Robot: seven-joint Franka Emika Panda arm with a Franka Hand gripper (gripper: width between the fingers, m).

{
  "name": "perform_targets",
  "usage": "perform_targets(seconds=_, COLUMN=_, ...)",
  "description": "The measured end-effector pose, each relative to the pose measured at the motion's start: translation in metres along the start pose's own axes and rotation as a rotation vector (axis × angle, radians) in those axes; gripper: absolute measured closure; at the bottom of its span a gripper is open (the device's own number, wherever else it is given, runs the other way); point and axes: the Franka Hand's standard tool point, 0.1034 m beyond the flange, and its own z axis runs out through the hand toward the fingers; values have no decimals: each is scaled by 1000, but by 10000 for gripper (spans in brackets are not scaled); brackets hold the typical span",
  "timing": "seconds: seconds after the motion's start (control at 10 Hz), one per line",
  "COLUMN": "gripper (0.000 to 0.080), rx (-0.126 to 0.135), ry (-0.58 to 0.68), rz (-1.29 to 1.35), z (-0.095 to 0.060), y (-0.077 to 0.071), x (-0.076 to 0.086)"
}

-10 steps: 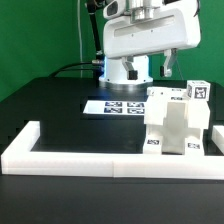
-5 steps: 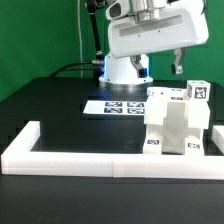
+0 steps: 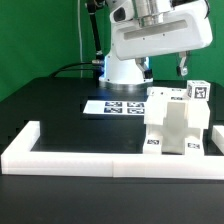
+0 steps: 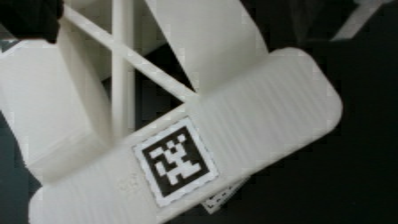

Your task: Assemble chair

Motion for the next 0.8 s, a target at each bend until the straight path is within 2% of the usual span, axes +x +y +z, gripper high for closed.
perform_targets(seconds=0.1, gripper=150, rx=3, ry=17, rz=-35, z=0, y=-7, x=-14)
perform_targets(seconds=0.2, gripper=150, rx=-10, ry=19, rz=-118, z=3, y=-10, x=-37)
perform_targets(seconds=0.4, gripper=150, rx=-38, ry=9, rz=-252, z=19, y=-12, x=-65)
perform_targets(seconds=0.5, gripper=150, rx=-49, ry=25, rz=-244, z=25, y=-9, x=-74)
perform_targets(seconds=0.8, gripper=150, rx=-62, ry=27, rz=-242, z=30, y=-3, x=-71)
